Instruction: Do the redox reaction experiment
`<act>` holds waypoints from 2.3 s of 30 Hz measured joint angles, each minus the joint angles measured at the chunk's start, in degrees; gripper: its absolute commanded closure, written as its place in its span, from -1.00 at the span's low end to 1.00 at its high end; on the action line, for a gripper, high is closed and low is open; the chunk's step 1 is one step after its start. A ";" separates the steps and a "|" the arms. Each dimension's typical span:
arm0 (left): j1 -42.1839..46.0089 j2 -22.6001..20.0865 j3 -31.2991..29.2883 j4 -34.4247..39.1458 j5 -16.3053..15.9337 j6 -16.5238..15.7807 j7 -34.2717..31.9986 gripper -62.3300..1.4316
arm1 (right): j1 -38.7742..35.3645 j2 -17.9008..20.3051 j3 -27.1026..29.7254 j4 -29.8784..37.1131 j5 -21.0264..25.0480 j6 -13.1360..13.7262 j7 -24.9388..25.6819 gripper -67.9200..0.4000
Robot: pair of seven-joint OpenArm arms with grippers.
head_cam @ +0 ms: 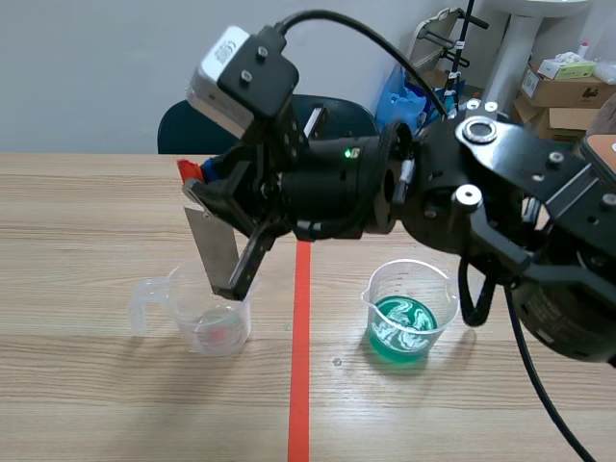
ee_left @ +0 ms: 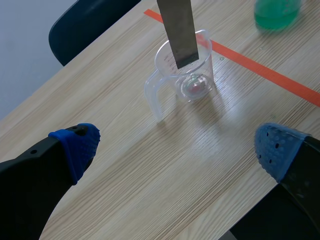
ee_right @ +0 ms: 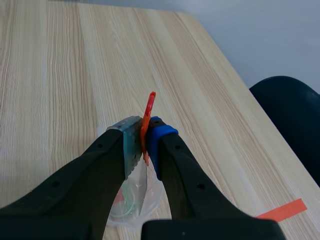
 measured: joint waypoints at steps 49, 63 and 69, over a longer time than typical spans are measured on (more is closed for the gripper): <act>0.00 0.00 0.00 0.00 0.00 0.00 0.00 -1.00 | 11.50 0.00 0.00 12.11 26.10 -4.74 -26.05 0.97; 0.00 0.00 0.00 0.00 0.00 0.00 0.00 -1.00 | 11.50 0.00 0.00 12.11 26.10 -4.74 -26.93 0.97; 0.00 0.00 0.00 0.00 0.00 0.00 0.00 -1.00 | 11.50 0.00 0.00 12.11 26.10 -4.74 -26.91 0.97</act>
